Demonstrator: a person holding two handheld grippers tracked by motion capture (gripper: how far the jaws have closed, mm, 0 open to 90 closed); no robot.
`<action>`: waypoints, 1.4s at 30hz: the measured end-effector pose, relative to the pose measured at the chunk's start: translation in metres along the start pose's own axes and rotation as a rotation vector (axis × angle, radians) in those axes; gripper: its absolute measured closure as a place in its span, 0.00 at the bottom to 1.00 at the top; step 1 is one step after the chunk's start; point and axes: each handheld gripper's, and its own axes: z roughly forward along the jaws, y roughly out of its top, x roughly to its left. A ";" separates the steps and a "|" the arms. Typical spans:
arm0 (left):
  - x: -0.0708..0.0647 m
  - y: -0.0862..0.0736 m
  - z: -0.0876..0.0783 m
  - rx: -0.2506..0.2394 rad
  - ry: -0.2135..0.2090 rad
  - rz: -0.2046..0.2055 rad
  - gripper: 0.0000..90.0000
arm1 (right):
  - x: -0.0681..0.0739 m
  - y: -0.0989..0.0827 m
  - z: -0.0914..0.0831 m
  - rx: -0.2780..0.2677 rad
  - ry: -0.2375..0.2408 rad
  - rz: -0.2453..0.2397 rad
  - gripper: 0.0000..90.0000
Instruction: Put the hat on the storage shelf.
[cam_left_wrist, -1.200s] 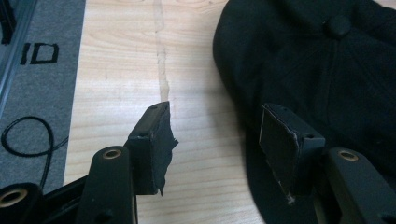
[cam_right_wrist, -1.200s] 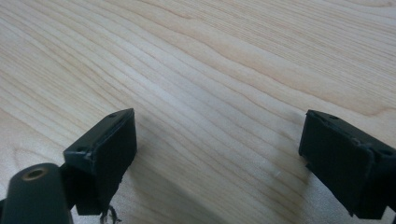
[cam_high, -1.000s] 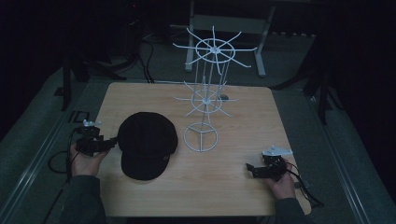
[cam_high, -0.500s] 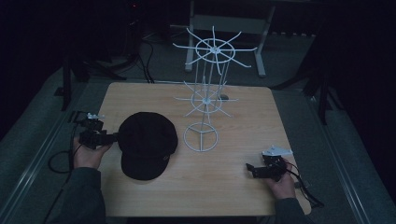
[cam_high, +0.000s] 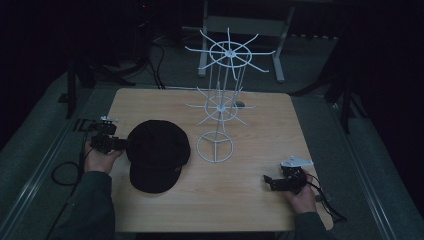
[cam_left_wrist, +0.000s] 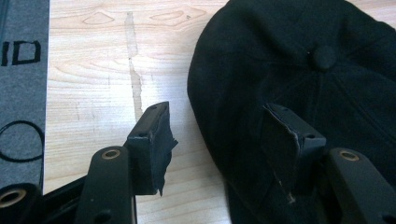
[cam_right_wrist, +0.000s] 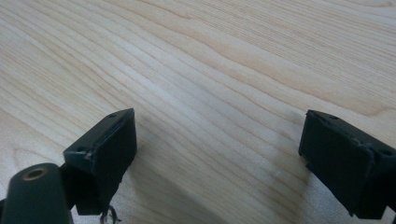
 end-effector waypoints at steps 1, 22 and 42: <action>0.000 0.001 0.001 0.004 0.004 0.000 0.49 | 0.000 0.000 0.000 0.000 0.000 0.001 0.12; 0.002 0.015 0.039 0.121 -0.019 -0.008 0.48 | 0.000 0.000 0.000 -0.001 0.000 -0.002 0.12; -0.002 0.016 0.075 0.230 -0.071 -0.057 0.48 | 0.000 0.000 0.000 -0.002 0.000 -0.001 0.12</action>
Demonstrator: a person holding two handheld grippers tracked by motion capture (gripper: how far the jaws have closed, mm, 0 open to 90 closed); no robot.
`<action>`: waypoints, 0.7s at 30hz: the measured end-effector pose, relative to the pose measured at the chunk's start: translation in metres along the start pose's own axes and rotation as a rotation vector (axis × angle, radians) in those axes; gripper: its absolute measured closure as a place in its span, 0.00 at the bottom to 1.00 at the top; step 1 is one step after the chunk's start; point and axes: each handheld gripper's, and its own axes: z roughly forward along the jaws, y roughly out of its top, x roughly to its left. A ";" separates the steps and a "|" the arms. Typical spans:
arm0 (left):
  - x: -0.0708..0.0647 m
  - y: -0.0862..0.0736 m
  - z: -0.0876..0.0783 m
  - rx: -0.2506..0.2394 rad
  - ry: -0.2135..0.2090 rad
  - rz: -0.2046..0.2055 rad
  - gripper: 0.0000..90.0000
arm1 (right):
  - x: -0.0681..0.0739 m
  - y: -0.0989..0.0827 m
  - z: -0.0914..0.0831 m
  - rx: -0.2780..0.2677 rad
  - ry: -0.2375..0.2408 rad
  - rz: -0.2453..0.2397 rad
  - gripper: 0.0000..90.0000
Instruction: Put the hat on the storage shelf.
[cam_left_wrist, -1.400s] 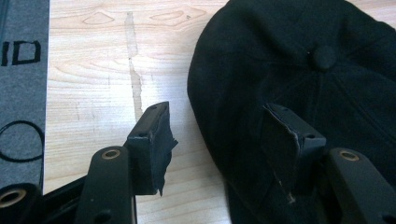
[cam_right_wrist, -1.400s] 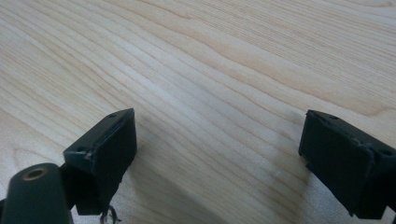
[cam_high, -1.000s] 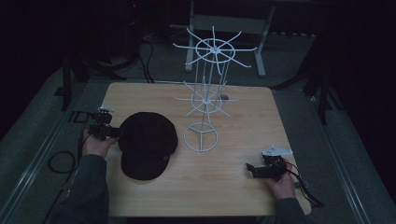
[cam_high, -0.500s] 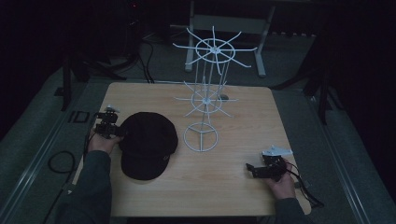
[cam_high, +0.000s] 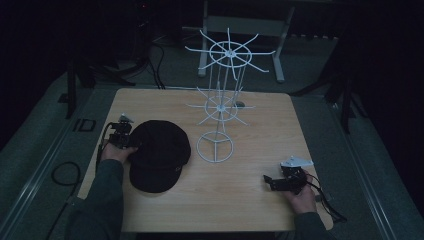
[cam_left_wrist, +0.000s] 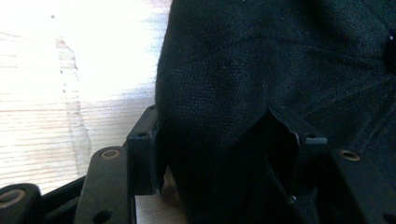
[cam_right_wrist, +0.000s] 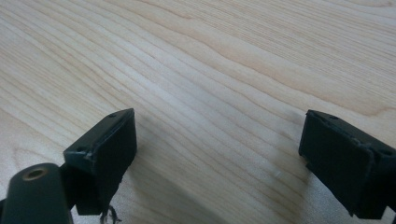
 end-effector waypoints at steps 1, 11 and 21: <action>0.001 0.000 0.001 0.006 -0.006 -0.006 0.48 | 0.000 0.000 0.000 0.000 0.000 0.000 0.12; -0.004 0.002 0.004 0.014 0.006 -0.011 0.56 | 0.000 0.000 0.000 0.000 0.000 0.001 0.12; -0.008 0.003 0.004 0.027 0.007 -0.004 0.78 | 0.000 0.000 0.000 0.000 0.000 -0.001 0.12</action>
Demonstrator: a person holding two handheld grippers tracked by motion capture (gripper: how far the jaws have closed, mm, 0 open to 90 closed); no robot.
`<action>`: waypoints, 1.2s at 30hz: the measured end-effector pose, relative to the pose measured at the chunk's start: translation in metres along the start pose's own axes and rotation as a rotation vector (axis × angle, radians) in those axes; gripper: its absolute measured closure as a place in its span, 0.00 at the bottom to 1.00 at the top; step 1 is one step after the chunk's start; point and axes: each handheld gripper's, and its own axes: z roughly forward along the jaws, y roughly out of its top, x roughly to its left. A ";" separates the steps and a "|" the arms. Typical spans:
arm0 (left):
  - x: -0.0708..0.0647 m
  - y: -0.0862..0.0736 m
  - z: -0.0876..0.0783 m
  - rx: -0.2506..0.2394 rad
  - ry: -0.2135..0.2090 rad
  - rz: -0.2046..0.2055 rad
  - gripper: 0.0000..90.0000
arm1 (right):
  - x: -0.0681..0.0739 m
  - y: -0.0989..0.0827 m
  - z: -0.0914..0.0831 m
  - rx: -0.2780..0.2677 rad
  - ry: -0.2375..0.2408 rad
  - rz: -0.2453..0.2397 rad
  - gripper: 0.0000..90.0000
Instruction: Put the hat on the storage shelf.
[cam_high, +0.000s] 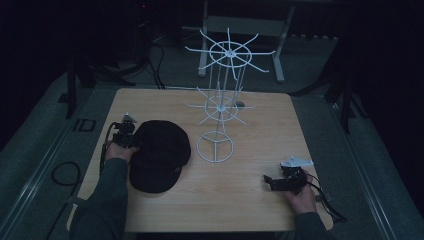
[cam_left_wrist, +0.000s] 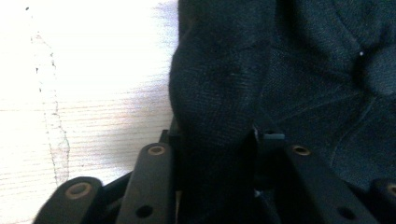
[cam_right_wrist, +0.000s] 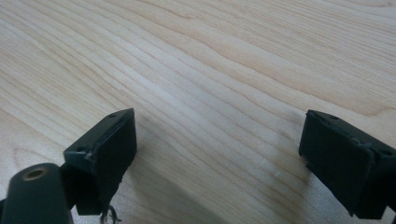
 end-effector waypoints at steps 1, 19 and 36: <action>0.000 0.000 0.000 -0.003 -0.004 -0.004 0.81 | 0.000 0.000 0.000 0.000 0.000 0.001 0.12; 0.010 -0.014 -0.023 -0.144 -0.161 -0.020 0.86 | 0.000 0.000 0.000 0.001 0.000 0.002 0.12; 0.014 -0.027 -0.065 -0.339 -0.248 0.030 0.86 | 0.000 0.000 0.000 0.002 0.000 0.002 0.12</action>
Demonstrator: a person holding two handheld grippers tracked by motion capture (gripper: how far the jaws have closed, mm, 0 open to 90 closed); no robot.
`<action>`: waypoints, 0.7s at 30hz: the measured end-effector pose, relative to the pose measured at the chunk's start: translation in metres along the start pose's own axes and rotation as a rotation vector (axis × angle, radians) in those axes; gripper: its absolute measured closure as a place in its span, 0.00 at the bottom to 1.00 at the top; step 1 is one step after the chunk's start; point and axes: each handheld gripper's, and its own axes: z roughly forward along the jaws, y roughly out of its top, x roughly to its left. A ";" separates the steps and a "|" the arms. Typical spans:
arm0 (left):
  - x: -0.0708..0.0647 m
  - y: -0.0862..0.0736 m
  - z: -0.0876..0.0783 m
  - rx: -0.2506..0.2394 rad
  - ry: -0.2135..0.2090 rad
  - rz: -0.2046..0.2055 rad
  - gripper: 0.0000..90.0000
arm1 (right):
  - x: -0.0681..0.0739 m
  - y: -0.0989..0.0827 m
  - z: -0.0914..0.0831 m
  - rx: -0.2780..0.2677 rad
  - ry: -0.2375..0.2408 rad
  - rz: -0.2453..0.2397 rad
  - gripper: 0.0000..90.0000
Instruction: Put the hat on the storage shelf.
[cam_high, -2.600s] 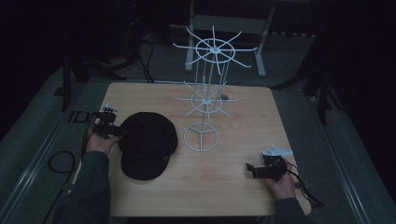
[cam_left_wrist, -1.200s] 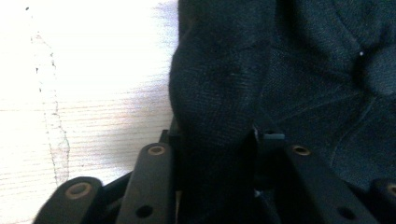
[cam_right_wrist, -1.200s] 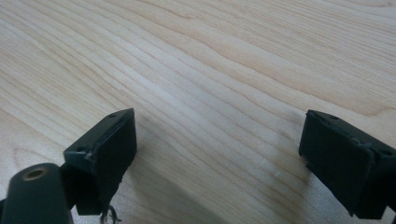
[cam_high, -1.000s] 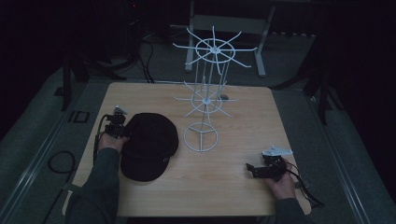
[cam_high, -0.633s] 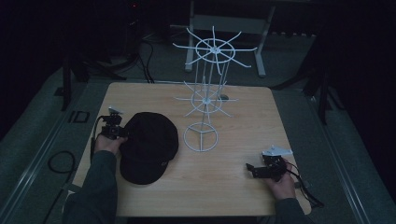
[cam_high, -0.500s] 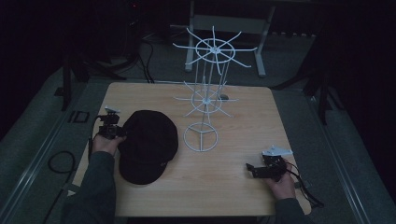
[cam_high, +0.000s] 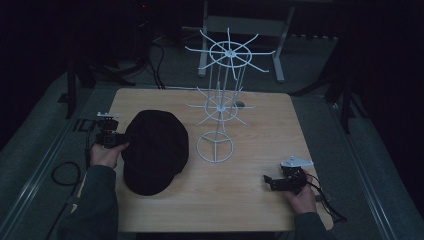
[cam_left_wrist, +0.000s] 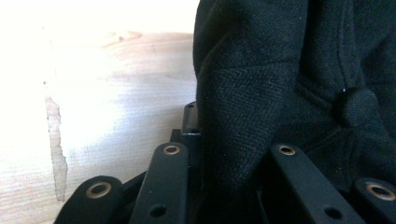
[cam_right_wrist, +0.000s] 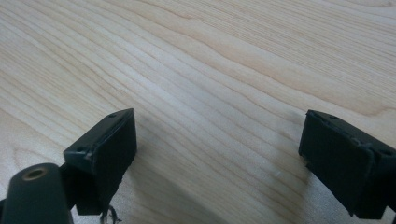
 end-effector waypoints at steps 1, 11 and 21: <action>-0.001 0.000 -0.002 -0.007 -0.002 0.008 0.86 | 0.000 0.000 0.000 0.000 0.000 0.000 0.12; -0.012 0.005 -0.022 -0.081 -0.030 0.069 0.86 | 0.000 0.000 0.000 0.000 0.000 0.001 0.12; -0.018 0.010 -0.039 -0.134 -0.070 0.096 0.86 | 0.000 0.000 0.000 0.000 0.000 0.002 0.12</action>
